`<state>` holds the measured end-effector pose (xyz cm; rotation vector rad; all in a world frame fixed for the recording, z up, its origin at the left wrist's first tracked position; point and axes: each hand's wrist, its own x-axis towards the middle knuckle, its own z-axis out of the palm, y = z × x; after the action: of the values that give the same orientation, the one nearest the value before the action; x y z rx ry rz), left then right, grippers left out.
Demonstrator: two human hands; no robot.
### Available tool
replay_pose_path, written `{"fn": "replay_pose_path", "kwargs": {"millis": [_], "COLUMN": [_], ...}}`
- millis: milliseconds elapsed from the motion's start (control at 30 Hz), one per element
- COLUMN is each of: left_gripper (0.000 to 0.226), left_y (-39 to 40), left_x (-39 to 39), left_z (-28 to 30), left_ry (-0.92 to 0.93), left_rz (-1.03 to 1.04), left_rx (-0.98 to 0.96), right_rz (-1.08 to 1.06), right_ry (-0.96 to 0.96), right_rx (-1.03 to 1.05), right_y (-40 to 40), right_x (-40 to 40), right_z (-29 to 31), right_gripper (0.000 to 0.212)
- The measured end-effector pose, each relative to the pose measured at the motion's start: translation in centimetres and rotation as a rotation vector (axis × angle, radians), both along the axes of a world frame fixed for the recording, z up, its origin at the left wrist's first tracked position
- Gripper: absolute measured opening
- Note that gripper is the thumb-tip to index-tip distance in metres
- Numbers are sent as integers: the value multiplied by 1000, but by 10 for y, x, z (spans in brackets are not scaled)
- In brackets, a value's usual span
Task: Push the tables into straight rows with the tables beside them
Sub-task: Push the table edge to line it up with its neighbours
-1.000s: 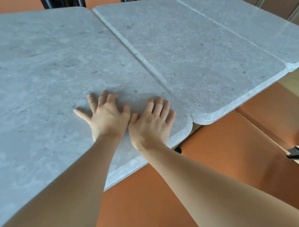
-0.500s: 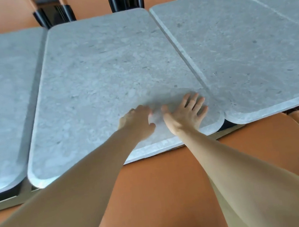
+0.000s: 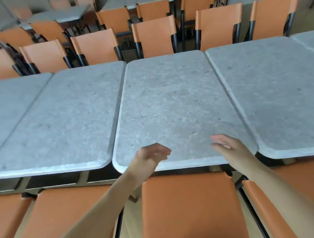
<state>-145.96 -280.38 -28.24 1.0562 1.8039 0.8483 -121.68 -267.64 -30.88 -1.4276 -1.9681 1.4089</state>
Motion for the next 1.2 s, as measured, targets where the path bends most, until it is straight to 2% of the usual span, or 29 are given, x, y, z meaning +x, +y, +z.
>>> {"fn": "replay_pose_path", "kwargs": {"millis": [100,200,400,567,700,833,967,1200], "left_gripper": [24,21,17,16,26,17,27,28], "left_y": [-30,-67,-143,-201,-241,-267,-290,-346], "left_x": [-14,-26,-30,-33,-54,-80,-106,-170], "left_z": [51,93,132,135,141,150,168,193], "left_ry": [-65,-78,-132,-72,-42,-47,-37,-61], "left_rz": [200,360,708,735,798,750,641,464], "left_rx": [200,341,543,549,558,550,555,565], "right_rz": [-22,9,125,288,390,373,325,232], "right_ry": [245,400,477,438,392,375,387,398], "right_rx": [-8,-33,-20,-43,-89,-52,4,101], "right_y": [-34,-65,-125,-171,-200,-232,-264,-334], "right_x": [-39,-77,-133,-160,-173,-188,-212,-262], "right_z": [44,85,141,156,158,164,183,204], "right_gripper": [29,27,31,39,43,45,46,46]}}
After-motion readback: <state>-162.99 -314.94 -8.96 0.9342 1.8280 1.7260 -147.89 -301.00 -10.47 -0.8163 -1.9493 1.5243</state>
